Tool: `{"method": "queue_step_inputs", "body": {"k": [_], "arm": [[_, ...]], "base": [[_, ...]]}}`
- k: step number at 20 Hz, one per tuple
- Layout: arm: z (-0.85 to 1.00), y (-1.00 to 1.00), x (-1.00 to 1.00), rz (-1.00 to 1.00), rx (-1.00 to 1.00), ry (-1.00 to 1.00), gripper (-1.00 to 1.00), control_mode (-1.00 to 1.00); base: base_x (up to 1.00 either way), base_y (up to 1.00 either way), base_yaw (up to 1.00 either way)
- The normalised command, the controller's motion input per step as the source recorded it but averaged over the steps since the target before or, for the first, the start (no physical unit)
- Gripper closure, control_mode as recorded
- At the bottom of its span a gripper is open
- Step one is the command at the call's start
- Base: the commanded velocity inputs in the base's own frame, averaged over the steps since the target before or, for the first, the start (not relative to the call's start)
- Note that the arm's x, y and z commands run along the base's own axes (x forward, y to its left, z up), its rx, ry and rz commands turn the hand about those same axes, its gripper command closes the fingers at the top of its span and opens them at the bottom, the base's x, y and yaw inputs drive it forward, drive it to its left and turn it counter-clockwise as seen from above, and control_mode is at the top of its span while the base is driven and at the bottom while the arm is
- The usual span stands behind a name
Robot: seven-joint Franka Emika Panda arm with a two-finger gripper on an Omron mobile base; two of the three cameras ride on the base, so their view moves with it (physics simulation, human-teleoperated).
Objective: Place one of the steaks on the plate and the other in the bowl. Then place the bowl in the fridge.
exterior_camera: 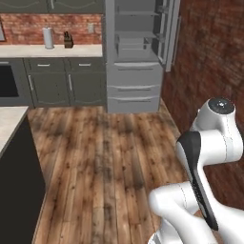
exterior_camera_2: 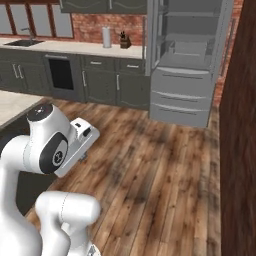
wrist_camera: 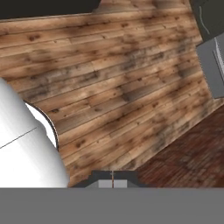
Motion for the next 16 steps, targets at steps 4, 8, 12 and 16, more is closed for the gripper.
{"method": "queue_step_inputs", "body": {"k": [4, 8, 12, 16], "arm": [[0.0, 0.0, 0.0, 0.0, 0.0, 0.0, 1.0, 1.0], [0.0, 0.0, 0.0, 0.0, 0.0, 0.0, 1.0, 1.0], [0.0, 0.0, 0.0, 0.0, 0.0, 0.0, 1.0, 1.0], [0.0, 0.0, 0.0, 0.0, 0.0, 0.0, 1.0, 1.0]], "base": [[-0.79, 0.6, 0.0], [-0.77, 0.57, 0.0], [-0.78, 0.54, 0.0], [-0.78, 0.54, 0.0]]}}
